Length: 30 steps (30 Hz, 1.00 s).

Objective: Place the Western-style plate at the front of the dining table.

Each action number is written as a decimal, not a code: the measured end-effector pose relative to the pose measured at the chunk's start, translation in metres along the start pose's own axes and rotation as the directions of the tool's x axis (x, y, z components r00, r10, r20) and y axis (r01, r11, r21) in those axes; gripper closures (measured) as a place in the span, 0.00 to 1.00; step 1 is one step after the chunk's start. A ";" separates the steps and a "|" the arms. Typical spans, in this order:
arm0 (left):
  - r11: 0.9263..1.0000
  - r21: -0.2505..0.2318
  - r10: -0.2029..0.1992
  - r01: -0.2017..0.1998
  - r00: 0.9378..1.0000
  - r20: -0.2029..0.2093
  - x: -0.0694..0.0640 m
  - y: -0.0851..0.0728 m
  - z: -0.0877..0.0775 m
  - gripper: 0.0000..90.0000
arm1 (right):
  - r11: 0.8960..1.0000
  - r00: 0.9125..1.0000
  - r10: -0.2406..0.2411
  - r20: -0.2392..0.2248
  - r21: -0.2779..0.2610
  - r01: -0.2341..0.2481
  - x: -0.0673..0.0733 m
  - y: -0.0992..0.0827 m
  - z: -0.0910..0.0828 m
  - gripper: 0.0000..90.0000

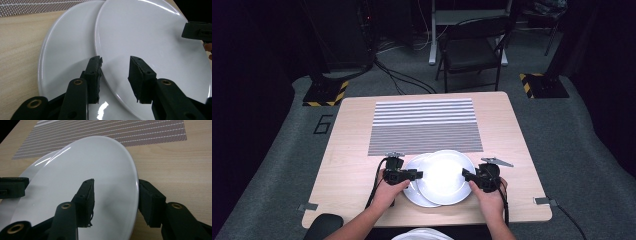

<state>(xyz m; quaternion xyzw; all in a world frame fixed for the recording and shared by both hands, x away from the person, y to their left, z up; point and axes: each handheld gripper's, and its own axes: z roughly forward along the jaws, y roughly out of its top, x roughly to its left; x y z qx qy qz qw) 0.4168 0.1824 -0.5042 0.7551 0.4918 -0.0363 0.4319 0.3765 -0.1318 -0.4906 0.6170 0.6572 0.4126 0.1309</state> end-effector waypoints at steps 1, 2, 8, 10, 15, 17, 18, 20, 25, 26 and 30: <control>1.000 0.002 0.003 -0.003 1.000 0.002 0.000 0.000 0.000 0.68 | 1.000 1.000 -0.005 0.003 0.000 0.005 0.000 0.000 -0.001 0.56; 1.000 0.004 0.013 -0.013 1.000 0.004 0.000 0.000 0.001 0.68 | 1.000 1.000 -0.015 0.016 0.004 0.015 0.001 0.000 -0.002 0.57; 1.000 0.005 0.024 -0.024 1.000 0.007 -0.002 0.000 0.001 0.68 | 0.994 0.993 -0.098 0.067 0.057 0.094 0.005 0.000 -0.017 0.60; 1.000 0.004 0.023 -0.023 1.000 0.007 -0.002 0.000 0.001 0.68 | 0.991 0.992 -0.106 0.070 0.085 0.100 0.008 0.000 -0.019 0.60; 1.000 -0.002 0.028 -0.028 1.000 -0.001 -0.003 0.000 0.000 0.67 | 0.989 0.992 -0.109 0.062 0.105 0.102 0.008 -0.001 -0.025 0.62; 1.000 -0.005 0.028 -0.028 1.000 -0.003 -0.004 -0.001 0.001 0.67 | 0.989 0.993 -0.101 0.067 0.117 0.093 0.007 -0.005 -0.026 0.63; 1.000 -0.006 0.027 -0.027 1.000 -0.005 -0.004 -0.001 0.001 0.67 | 0.989 0.992 -0.101 0.072 0.119 0.092 0.006 -0.007 -0.026 0.64; 0.999 -0.006 0.034 -0.034 0.999 -0.010 -0.005 -0.001 0.001 0.67 | 0.990 0.994 -0.088 0.067 0.112 0.080 0.004 -0.009 -0.027 0.65; 0.998 0.000 0.057 -0.057 0.998 -0.027 -0.008 -0.003 0.001 0.66 | 0.991 0.993 -0.095 0.071 0.097 0.088 0.006 -0.012 -0.025 0.66; 0.998 0.000 0.060 -0.060 0.998 -0.030 -0.008 -0.004 0.000 0.66 | 0.992 0.993 -0.094 0.068 0.094 0.087 0.006 -0.013 -0.025 0.67; 0.998 0.001 0.059 -0.059 0.998 -0.037 -0.010 -0.005 0.001 0.65 | 0.992 0.993 -0.098 0.068 0.087 0.092 0.008 -0.014 -0.023 0.67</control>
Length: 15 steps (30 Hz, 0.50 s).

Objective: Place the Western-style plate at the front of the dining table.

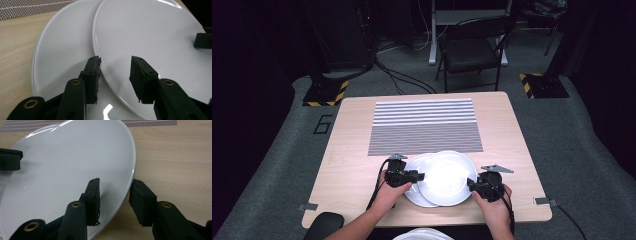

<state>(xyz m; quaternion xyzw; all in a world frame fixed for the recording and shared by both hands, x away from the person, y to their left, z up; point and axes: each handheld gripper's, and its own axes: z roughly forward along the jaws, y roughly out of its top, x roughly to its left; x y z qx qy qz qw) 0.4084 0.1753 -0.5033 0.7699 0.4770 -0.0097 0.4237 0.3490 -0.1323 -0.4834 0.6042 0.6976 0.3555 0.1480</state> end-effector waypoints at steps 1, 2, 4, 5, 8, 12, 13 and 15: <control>1.000 0.003 0.001 -0.001 1.000 -0.004 0.000 0.000 0.000 0.65 | 1.000 1.000 -0.002 0.002 0.001 0.002 0.000 0.000 0.000 0.67; 1.000 0.001 0.001 -0.001 1.000 -0.006 0.000 -0.001 0.000 0.64 | 1.000 1.000 -0.003 0.003 0.000 0.003 0.000 -0.001 0.001 0.67; 1.000 0.005 0.004 -0.004 1.000 -0.008 0.000 -0.001 0.001 0.65 | 1.000 1.000 0.007 0.003 -0.001 -0.007 -0.001 -0.001 0.001 0.67; 1.000 0.006 0.004 -0.004 1.000 -0.009 0.000 -0.001 0.001 0.65 | 1.000 1.000 0.013 0.000 -0.002 -0.013 -0.001 -0.001 0.001 0.67; 1.000 0.006 -0.006 0.006 1.000 0.010 0.000 -0.001 0.001 0.65 | 1.000 1.000 0.014 0.000 0.001 -0.014 -0.002 -0.001 0.002 0.67; 1.000 0.010 -0.003 0.003 1.000 0.015 -0.004 -0.003 0.002 0.64 | 0.999 0.999 0.045 -0.016 0.009 -0.045 -0.006 -0.003 0.004 0.66; 1.000 0.008 -0.001 0.001 1.000 0.012 -0.005 -0.003 0.002 0.64 | 0.999 0.999 0.046 -0.018 0.008 -0.046 -0.006 -0.003 0.004 0.66; 1.000 0.011 0.008 -0.008 1.000 0.010 -0.007 -0.004 0.002 0.64 | 0.999 0.999 0.045 -0.015 0.006 -0.045 -0.006 -0.003 0.004 0.66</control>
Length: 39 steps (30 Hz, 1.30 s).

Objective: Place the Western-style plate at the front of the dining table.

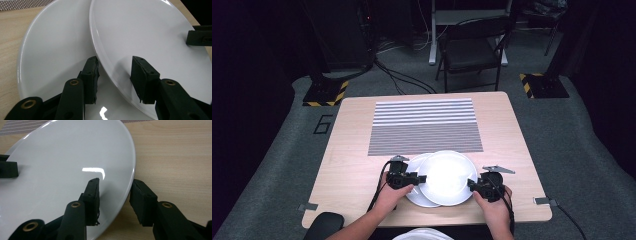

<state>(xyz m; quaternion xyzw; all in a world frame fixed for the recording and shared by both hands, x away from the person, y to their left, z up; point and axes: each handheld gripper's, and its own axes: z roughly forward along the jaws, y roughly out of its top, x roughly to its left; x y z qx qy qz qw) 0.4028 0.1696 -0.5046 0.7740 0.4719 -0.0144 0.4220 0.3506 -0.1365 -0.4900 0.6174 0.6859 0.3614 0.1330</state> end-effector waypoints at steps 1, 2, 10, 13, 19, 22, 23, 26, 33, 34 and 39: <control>1.000 0.002 0.001 -0.001 1.000 -0.007 -0.002 -0.001 0.000 0.64 | 1.000 1.000 -0.001 0.002 -0.004 0.001 0.000 0.000 0.000 0.66; 1.000 -0.003 0.005 -0.005 1.000 -0.014 -0.003 -0.001 0.000 0.63 | 1.000 1.000 -0.004 0.008 -0.011 0.004 0.001 -0.001 0.000 0.66; 1.000 -0.008 0.019 -0.019 0.999 -0.043 -0.010 -0.006 0.000 0.59 | 0.999 0.999 -0.028 0.038 -0.018 0.028 0.007 -0.003 0.001 0.61; 1.000 -0.009 0.018 -0.019 0.999 -0.046 -0.012 -0.006 0.000 0.58 | 0.999 0.998 -0.035 0.054 -0.021 0.036 0.011 -0.004 0.002 0.57; 1.000 -0.025 0.012 -0.013 0.999 -0.048 -0.017 -0.009 -0.001 0.57 | 1.000 0.998 -0.027 0.060 -0.014 0.028 0.015 -0.007 0.004 0.51; 1.000 -0.024 0.010 -0.011 0.999 -0.045 -0.018 -0.009 0.000 0.55 | 1.000 0.998 -0.027 0.060 -0.012 0.028 0.015 -0.008 0.005 0.49; 1.000 -0.026 0.006 -0.007 0.999 -0.046 -0.018 -0.010 0.001 0.55 | 1.000 0.998 -0.022 0.061 -0.015 0.023 0.016 -0.008 0.005 0.49; 0.999 -0.033 0.000 -0.002 0.999 -0.051 -0.020 -0.011 0.001 0.54 | 1.000 0.997 -0.002 0.078 -0.016 0.004 0.019 -0.008 0.005 0.48; 0.997 -0.066 -0.055 0.050 0.995 -0.084 -0.027 -0.015 0.005 0.53 | 0.998 0.990 0.040 0.133 -0.052 -0.033 0.027 -0.013 0.005 0.48; 0.996 -0.076 -0.055 0.048 0.994 -0.094 -0.028 -0.015 0.005 0.53 | 0.997 0.989 0.050 0.141 -0.059 -0.042 0.028 -0.015 0.004 0.48; 0.993 -0.105 -0.067 0.054 0.989 -0.129 -0.033 -0.015 0.006 0.53 | 0.992 0.982 0.106 0.157 -0.077 -0.095 0.030 -0.017 0.005 0.48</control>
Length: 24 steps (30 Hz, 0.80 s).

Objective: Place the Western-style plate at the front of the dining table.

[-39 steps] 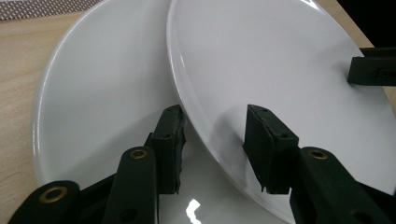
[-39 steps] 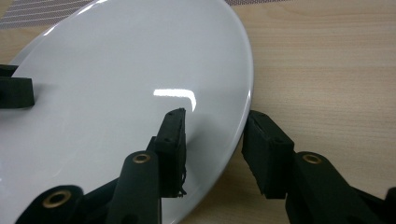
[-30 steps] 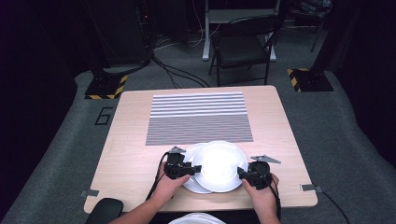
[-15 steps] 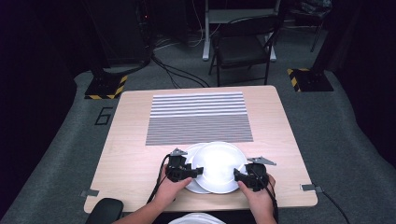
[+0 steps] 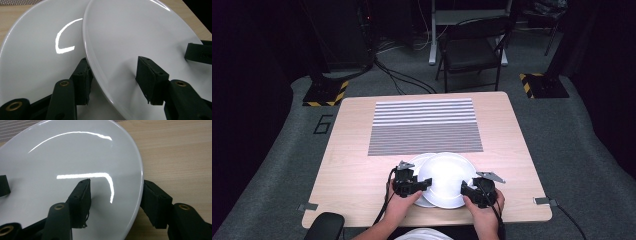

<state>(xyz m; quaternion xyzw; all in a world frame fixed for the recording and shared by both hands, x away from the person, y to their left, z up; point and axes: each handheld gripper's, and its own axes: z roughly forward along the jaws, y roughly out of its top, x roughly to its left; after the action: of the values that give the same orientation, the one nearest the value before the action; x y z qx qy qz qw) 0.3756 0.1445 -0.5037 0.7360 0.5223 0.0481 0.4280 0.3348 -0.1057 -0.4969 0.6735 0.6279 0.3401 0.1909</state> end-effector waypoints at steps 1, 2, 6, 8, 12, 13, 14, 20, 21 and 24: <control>1.000 -0.009 0.003 -0.003 1.000 -0.009 -0.002 0.000 -0.001 0.54 | 1.000 1.000 0.010 -0.002 -0.001 -0.010 0.000 0.000 0.000 0.48; 1.000 -0.014 0.006 -0.006 1.000 -0.015 -0.002 -0.001 -0.001 0.54 | 1.000 1.000 0.023 -0.003 -0.007 -0.023 -0.001 -0.001 0.001 0.48; 0.999 -0.033 -0.018 0.017 0.999 -0.027 -0.005 -0.003 0.000 0.54 | 0.998 0.998 0.062 0.016 -0.026 -0.062 0.000 -0.003 0.001 0.51; 0.999 -0.037 -0.021 0.020 0.999 -0.027 -0.005 -0.004 0.000 0.54 | 0.997 0.997 0.068 0.021 -0.030 -0.067 0.000 -0.003 0.001 0.53; 0.999 -0.039 -0.024 0.023 0.999 -0.033 -0.004 -0.004 0.000 0.54 | 0.996 0.996 0.086 0.014 -0.032 -0.086 -0.002 -0.002 0.001 0.57; 0.999 -0.040 -0.025 0.023 0.999 -0.035 -0.004 -0.004 -0.001 0.54 | 0.996 0.996 0.088 0.010 -0.032 -0.088 -0.002 -0.002 0.001 0.57; 0.999 -0.039 -0.025 0.024 0.999 -0.034 -0.004 -0.004 -0.001 0.54 | 0.995 0.995 0.095 0.008 -0.029 -0.094 -0.002 -0.002 0.000 0.57; 0.998 -0.047 -0.034 0.032 0.998 -0.045 -0.001 -0.002 -0.003 0.54 | 0.993 0.993 0.113 -0.026 -0.032 -0.114 0.000 -0.001 -0.002 0.58; 0.999 -0.045 -0.030 0.028 0.999 -0.044 0.000 -0.001 -0.003 0.54 | 0.993 0.993 0.112 -0.027 -0.034 -0.113 0.000 -0.001 -0.002 0.58; 0.998 -0.045 -0.034 0.032 0.998 -0.043 0.001 0.001 -0.003 0.54 | 0.993 0.994 0.108 -0.029 -0.038 -0.110 0.001 0.001 -0.002 0.58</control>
<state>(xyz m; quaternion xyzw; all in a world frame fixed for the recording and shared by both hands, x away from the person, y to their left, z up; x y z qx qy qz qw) 0.3752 0.1468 -0.5013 0.7163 0.5425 0.0689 0.4334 0.3341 -0.1052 -0.4942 0.6982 0.5858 0.3715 0.1769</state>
